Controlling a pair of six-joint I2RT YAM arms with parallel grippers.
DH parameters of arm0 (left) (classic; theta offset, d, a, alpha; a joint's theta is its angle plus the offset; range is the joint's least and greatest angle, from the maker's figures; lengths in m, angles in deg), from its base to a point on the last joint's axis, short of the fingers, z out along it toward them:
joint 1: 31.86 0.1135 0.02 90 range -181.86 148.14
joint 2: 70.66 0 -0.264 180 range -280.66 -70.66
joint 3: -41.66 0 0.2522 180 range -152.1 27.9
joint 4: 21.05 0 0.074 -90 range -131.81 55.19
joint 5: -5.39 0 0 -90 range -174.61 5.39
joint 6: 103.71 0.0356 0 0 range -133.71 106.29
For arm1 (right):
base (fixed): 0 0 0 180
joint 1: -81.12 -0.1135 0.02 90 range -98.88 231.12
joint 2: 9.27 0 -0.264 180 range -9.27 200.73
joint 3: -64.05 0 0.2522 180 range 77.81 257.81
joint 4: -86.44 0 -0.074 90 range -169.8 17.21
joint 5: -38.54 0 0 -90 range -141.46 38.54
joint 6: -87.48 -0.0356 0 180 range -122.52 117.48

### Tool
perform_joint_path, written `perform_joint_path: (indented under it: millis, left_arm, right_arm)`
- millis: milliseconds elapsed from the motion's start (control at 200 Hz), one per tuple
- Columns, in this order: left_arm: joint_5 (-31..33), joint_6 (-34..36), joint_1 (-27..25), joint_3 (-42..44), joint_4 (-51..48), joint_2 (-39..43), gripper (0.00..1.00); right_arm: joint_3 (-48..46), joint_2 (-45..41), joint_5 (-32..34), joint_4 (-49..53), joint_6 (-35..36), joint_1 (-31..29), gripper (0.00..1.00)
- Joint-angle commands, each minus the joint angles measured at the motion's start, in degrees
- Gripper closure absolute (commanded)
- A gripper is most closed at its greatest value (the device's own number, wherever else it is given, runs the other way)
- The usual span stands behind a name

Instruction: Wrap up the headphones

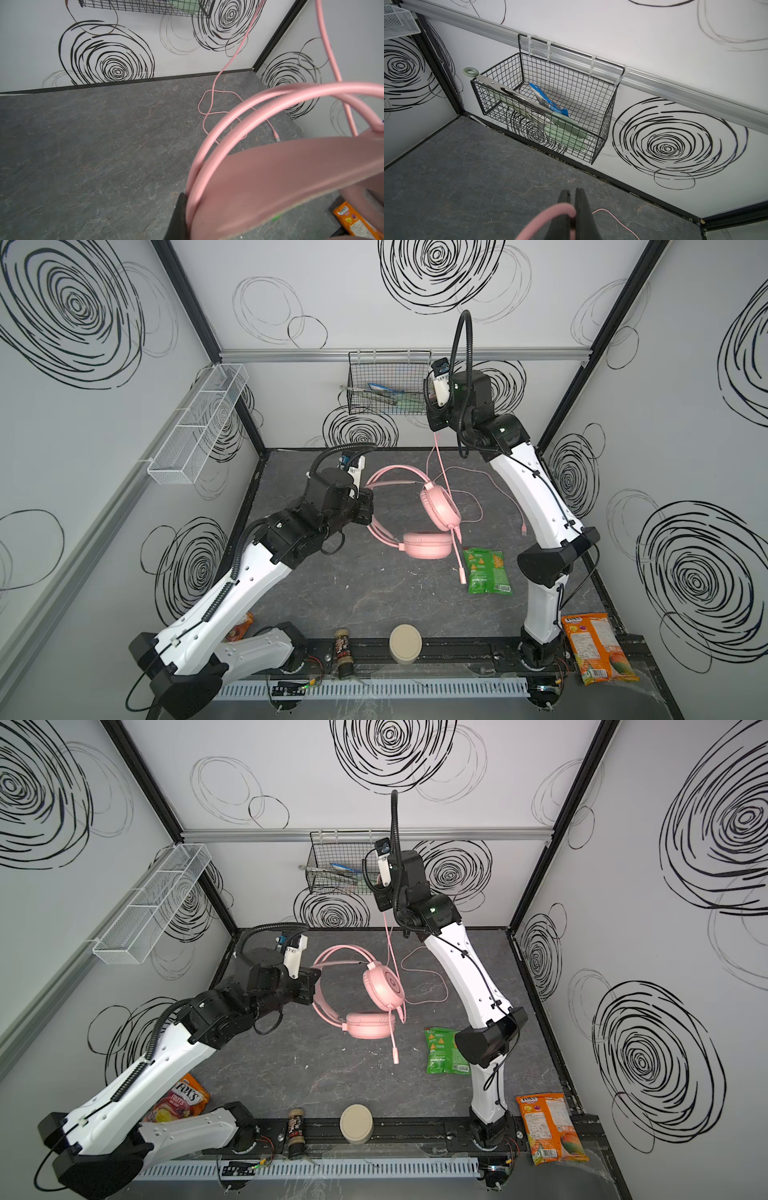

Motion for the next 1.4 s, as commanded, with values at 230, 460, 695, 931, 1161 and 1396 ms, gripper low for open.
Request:
perform_joint_path:
  millis: [230, 460, 695, 931, 1161, 1396]
  left_arm:
    - [-0.3, -11.2, -0.5, 1.2, 7.2, -1.1, 1.00]
    - [5.1, -15.1, 1.8, 0.2, 1.8, -4.5, 1.00]
    - [2.5, -21.1, 8.4, 2.3, 1.9, -5.5, 1.00]
    - [2.9, -24.5, 14.3, 2.0, 1.3, -6.3, 1.00]
    - [8.6, -25.8, 14.7, 0.1, 2.2, -8.0, 1.00]
    - [3.9, -30.5, 16.4, 2.1, 7.0, -9.3, 1.00]
  right_arm:
    - [0.3, -0.6, -1.0, 2.0, -0.3, -4.9, 1.00]
    - [-2.3, -2.6, 1.8, 2.8, 2.5, -9.5, 1.00]
    - [-6.5, -5.1, 7.0, 3.1, 5.1, -14.2, 1.00]
    - [-8.2, -6.4, 10.0, 3.1, 8.4, -18.0, 1.00]
    - [-15.1, -9.8, 16.6, 2.4, 13.8, -24.5, 1.00]
    - [-16.4, -10.7, 21.1, 6.5, 13.5, -28.9, 1.00]
